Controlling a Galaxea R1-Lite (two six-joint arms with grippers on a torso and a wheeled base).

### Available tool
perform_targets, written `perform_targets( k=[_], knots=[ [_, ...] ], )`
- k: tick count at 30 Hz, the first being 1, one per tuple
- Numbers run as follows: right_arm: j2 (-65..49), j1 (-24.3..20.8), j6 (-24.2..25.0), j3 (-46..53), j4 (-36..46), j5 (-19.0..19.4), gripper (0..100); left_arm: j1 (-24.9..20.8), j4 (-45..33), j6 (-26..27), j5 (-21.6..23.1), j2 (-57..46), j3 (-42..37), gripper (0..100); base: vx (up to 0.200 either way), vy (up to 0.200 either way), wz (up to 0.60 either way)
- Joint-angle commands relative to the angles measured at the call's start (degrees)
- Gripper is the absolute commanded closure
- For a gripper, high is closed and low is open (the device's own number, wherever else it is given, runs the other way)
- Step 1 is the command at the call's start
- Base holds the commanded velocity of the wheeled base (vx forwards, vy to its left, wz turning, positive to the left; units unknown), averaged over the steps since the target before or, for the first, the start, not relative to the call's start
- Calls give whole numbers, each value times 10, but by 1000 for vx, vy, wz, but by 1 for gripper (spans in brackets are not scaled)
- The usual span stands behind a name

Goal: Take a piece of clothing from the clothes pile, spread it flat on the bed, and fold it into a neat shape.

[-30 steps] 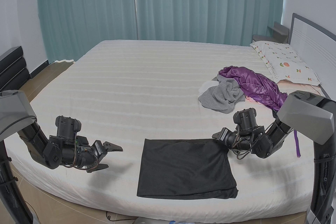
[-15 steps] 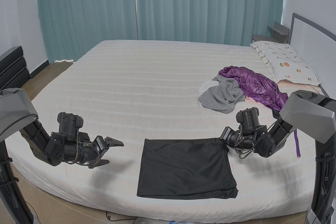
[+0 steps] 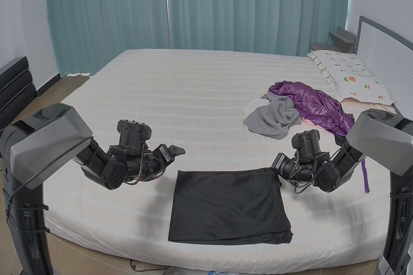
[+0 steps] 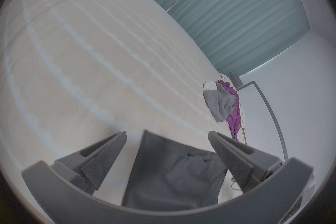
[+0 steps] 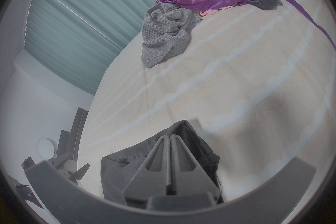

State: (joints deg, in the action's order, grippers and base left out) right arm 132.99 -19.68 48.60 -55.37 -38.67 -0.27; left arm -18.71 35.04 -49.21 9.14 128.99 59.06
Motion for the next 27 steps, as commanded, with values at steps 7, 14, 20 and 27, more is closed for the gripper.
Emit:
perform_targets(
  k=[7, 14, 20, 27],
  knots=[
    [-2, 0, 12, -1, -1, 0, 100, -15, -19, 9, -24, 85, 83, 0, 0, 0, 0],
    [-4, 3, 13, 3, -2, 0, 100, -20, -18, 10, -24, 94, 86, 0, 0, 0, 0],
    [0, 9, 13, 2, -2, 0, 100, -26, -23, 24, -17, 98, 84, 0, 0, 0, 0],
    [2, 9, 14, 2, -2, 0, 100, -32, -21, 42, -18, 106, 84, 100, 0, 0, 0]
  ],
)
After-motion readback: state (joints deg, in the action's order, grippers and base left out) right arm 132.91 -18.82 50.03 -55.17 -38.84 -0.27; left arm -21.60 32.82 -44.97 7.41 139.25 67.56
